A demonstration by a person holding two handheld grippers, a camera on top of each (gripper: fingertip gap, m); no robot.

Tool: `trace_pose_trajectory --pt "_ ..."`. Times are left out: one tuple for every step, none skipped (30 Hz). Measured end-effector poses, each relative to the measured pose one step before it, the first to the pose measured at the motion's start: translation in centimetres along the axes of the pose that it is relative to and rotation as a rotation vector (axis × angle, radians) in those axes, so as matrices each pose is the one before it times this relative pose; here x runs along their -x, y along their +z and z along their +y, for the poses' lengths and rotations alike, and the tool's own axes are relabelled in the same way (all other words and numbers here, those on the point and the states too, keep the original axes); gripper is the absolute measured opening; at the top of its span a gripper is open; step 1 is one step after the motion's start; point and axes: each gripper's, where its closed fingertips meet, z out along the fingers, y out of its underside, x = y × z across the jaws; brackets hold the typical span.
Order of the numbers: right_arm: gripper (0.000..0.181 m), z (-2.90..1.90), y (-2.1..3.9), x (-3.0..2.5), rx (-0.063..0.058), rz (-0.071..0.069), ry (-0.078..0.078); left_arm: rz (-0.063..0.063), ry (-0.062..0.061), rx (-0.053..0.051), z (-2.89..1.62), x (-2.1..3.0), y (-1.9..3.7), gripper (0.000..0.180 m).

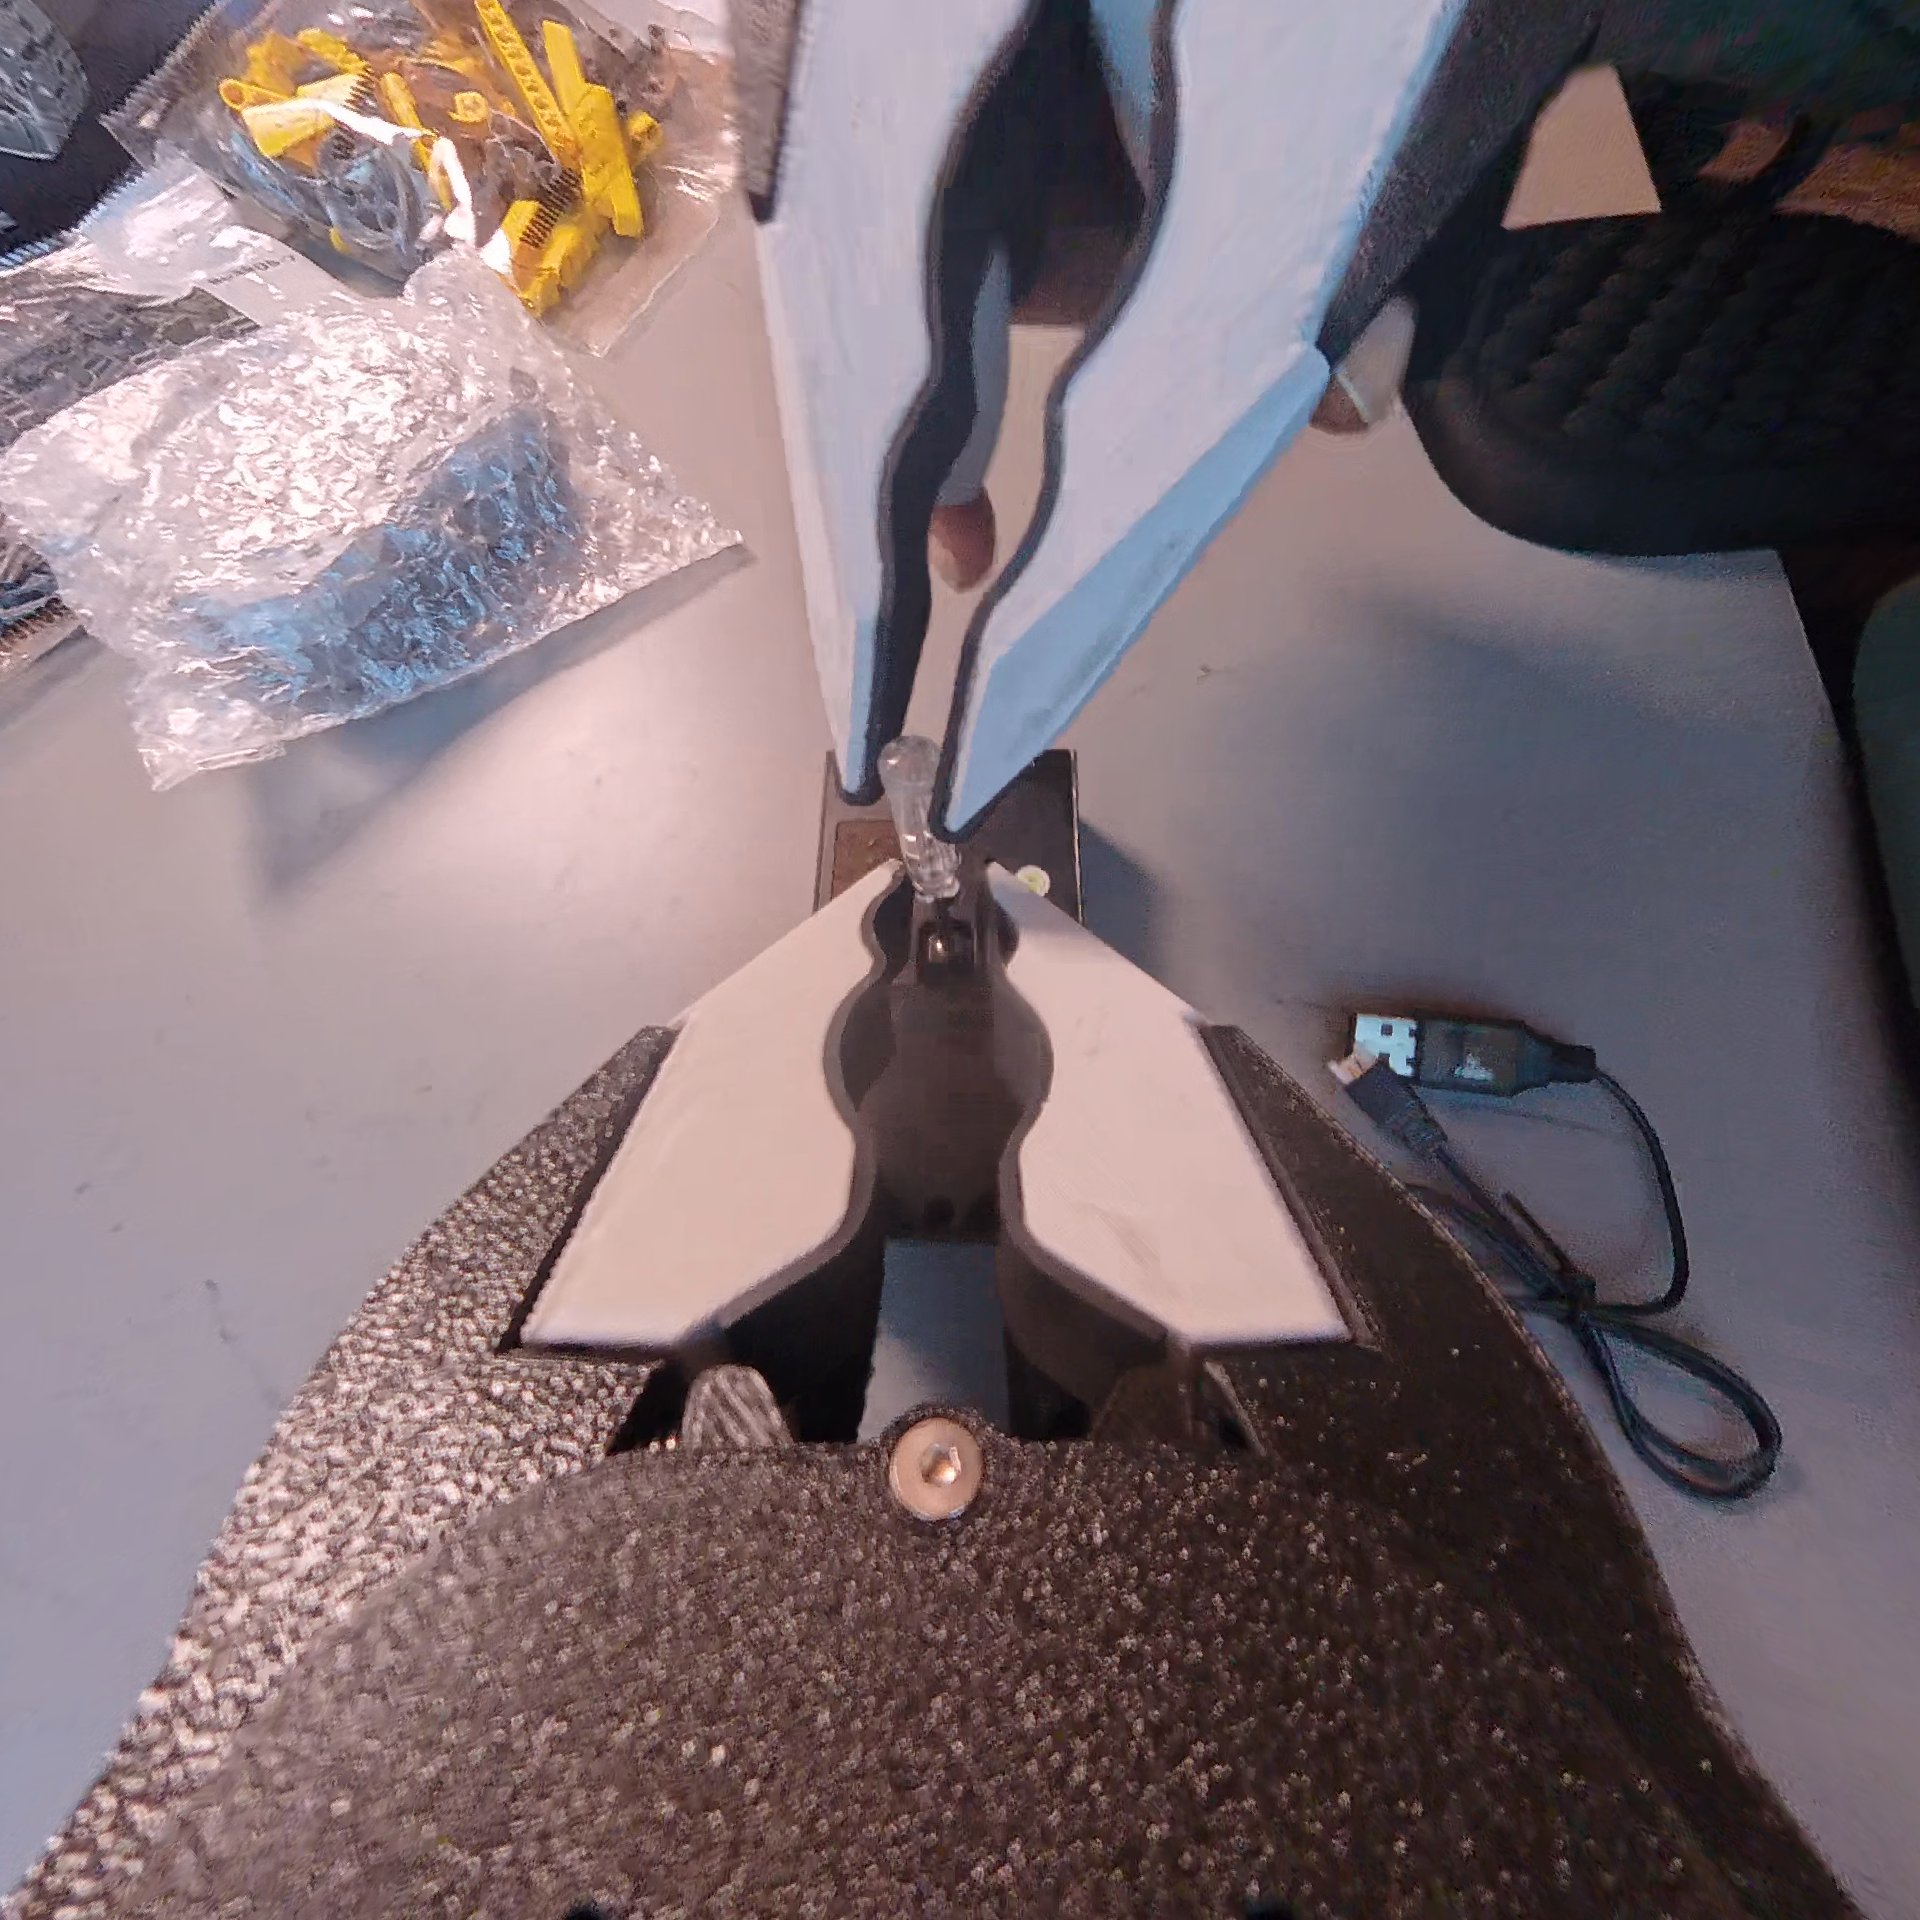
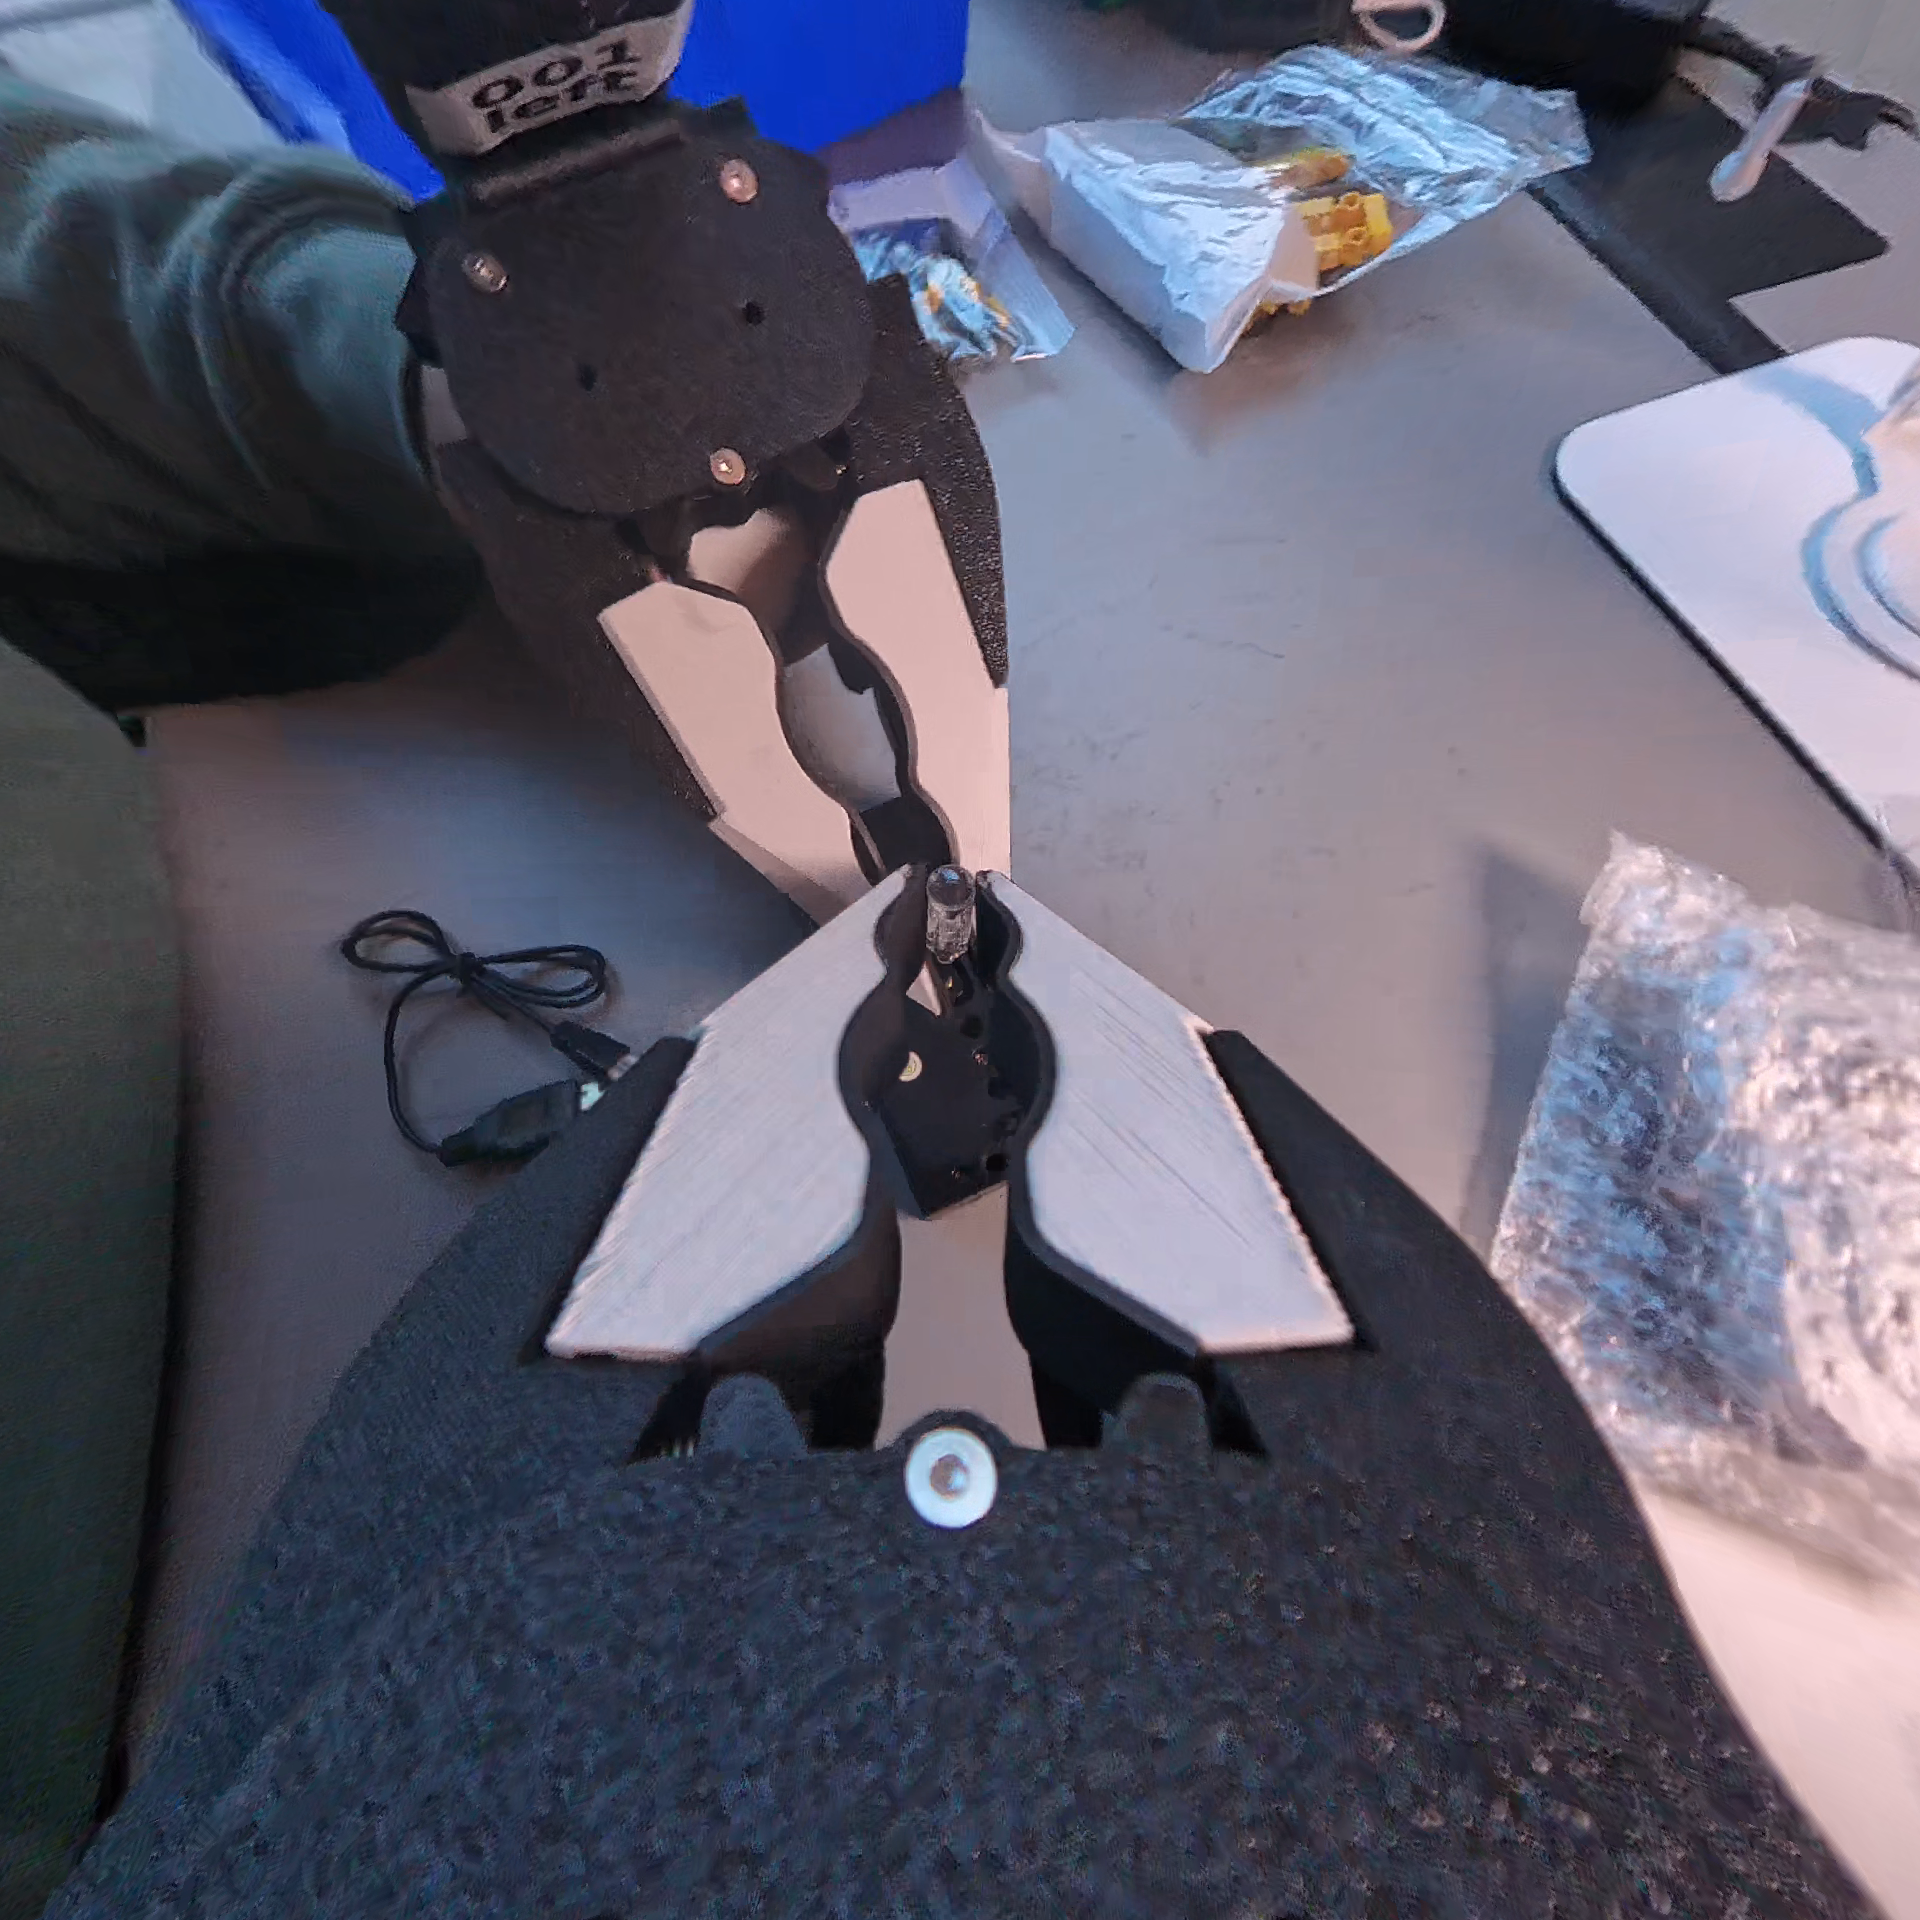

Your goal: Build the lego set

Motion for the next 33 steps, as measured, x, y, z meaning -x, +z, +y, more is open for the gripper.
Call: trace_pose_trajectory --pt "0.007 -0.095 0.172 0.052 0.038 -0.0401 -0.0545 0.0316 0.0139 0.0147 0.346 -0.233 -0.113 0.018" --pt "0.007 -0.063 0.126 0.123 0.0318 -0.05 -0.0528 0.0387 0.0069 0.0023 0.16 -0.337 -0.252 0.021" --pt "0.007 -0.046 0.085 0.306 0.0261 -0.0662 -0.0456 0.0308 0.0019 -0.0127 -0.079 -0.231 -0.385 0.021" --pt "0.007 -0.009 0.045 0.223 0.0195 -0.0563 -0.0641 0.0142 0.0023 -0.0169 -0.173 -0.016 -0.439 0.02" --pt "0.007 0.04 -0.023 0.119 0.0137 -0.0417 -0.0767 -0.0002 0.0051 -0.017 -0.218 0.159 -0.407 0.02" --pt "0.007 0.093 -0.09 0.434 0.0078 -0.055 -0.0724 0.0003 0.0064 -0.016 -0.217 0.101 -0.294 0.02" --pt "0.007 0.072 -0.06 0.149 0.0028 -0.037 -0.0392 0.0062 0.0035 -0.012 -0.163 -0.047 -0.134 0.018" --pt "0.007 -0.001 -0.003 0.027 -0.0027 -0.0344 -0.0049 0.0016 0.0016 -0.0045 -0.024 -0.016 0.064 0.017" --pt "0.007 -0.021 0.015 0.083 -0.0086 -0.0356 -0.0004 -0.005 0.0065 0.0025 0.095 0.052 0.176 0.014" --pt "0.007 -0.031 0.028 0.011 -0.0124 -0.0254 -0.0048 -0.0042 0.0107 0.0037 0.121 -0.002 0.247 0.01" --pt "0.007 -0.046 0.033 -0.068 -0.0127 -0.0179 0.0029 -0.007 0.0041 0.0001 0.062 0.067 0.226 0.008" --pt "0.007 -0.034 0.025 -0.058 -0.009 -0.0135 0.0133 -0.0041 -0.0089 -0.0032 -0.007 0.077 0.156 0.008" --pt "0.007 -0.031 0.024 -0.058 -0.0072 -0.0034 0.0082 0.0019 -0.0134 -0.0037 -0.033 0.012 0.074 0.008" --pt "0.007 -0.037 0.028 -0.017 -0.0085 0.006 0.0065 0.0004 -0.0087 -0.0016 -0.009 -0.003 0.008 0.007" --pt "0.007 -0.031 0.036 0.022 -0.0106 0.0095 0.0094 -0.0053 -0.0017 0.0016 0.008 0.01 0.013 0.008" --pt "0.007 -0.031 0.021 -0.105 -0.0107 0.024 0.0114 -0.014 0.0036 0.0045 0.01 0.106 0.018 0.007" --pt "0.007 0.006 -0.05 -0.293 -0.0066 0.0429 0.0134 -0.0179 0.0028 0.006 0.001 0.177 0.015 0.007" --pt "0.007 0.062 -0.12 -0.332 -0.0029 0.0539 0.0163 -0.0147 -0.0016 0.0045 -0.003 0.167 0.018 0.007" --pt "0.008 0.011 -0.171 -0.275 -0.0084 0.0579 0.0229 -0.0087 -0.0045 0.0016 -0.008 0.098 0.019 0.006" --pt "0.01 -0.176 -0.221 -0.184 -0.0277 0.0584 0.0306 -0.0059 -0.0045 0.0004 -0.013 0.051 0.028 0.007" --pt "0.01 -0.146 -0.21 -0.022 -0.033 0.0508 0.0477 -0.0074 -0.0019 0.0012 -0.017 0.059 0.045 0.007" --pt "0.012 0.066 -0.128 0.096 -0.0248 0.0425 0.0607 -0.0052 0.0011 0.0012 -0.033 0.015 0.05 0.006" --pt "0.013 0.091 -0.098 0.137 -0.0306 0.0381 0.0609 -0.0037 0.0017 0.0012 -0.04 -0.034 0.078 0.006" --pt "0.013 0.161 -0.036 -0.062 -0.0314 0.0442 0.0652 -0.0045 -0.0015 0.0019 -0.046 -0.005 0.081 0.006" --pt "0.013 0.233 0.013 -0.067 -0.0254 0.0358 0.0568 -0.0024 -0.0027 0.0017 -0.038 -0.018 0.066 0.007" --pt "0.013 0.242 0.077 -0.022 -0.0199 0.0262 0.0335 -0.0022 -0.0011 0.0006 -0.026 -0.021 0.067 0.006" --pt "0.011 0.125 0.079 -0.105 -0.0185 0.027 0.0085 -0.0015 0.0005 0.0004 -0.022 -0.023 0.057 0.006" --pt "0.007 0.014 0.074 -0.167 -0.0144 0.0233 -0.0072 -0.0026 0.0019 0.001 -0.009 -0.016 0.025 0.006" --pt "0.007 -0.049 0.072 -0.103 -0.0093 0.0065 -0.0128 -0.0045 0.001 0.0017 0.003 0.031 -0.001 0.006" --pt "0.007 -0.036 0.077 -0.005 0.001 -0.0132 -0.0125 -0.0037 -0.001 0.0022 0.021 0.031 -0.019 0.006" --pt "0.006 -0.019 0.069 -0.008 0.0107 -0.0243 -0.0145 -0.0023 0.0016 0.0025 0.013 0.002 -0.024 0.006" --pt "0.007 -0.001 0.066 0.003 0.018 -0.0329 -0.0285 -0.0014 0.0082 0.0038 0.054 0.019 -0.033 0.006" --pt "0.007 0.015 0.047 0.08 0.0258 -0.0469 -0.0387 0.0015 0.0143 0.0012 0.051 0.019 -0.068 0.006"
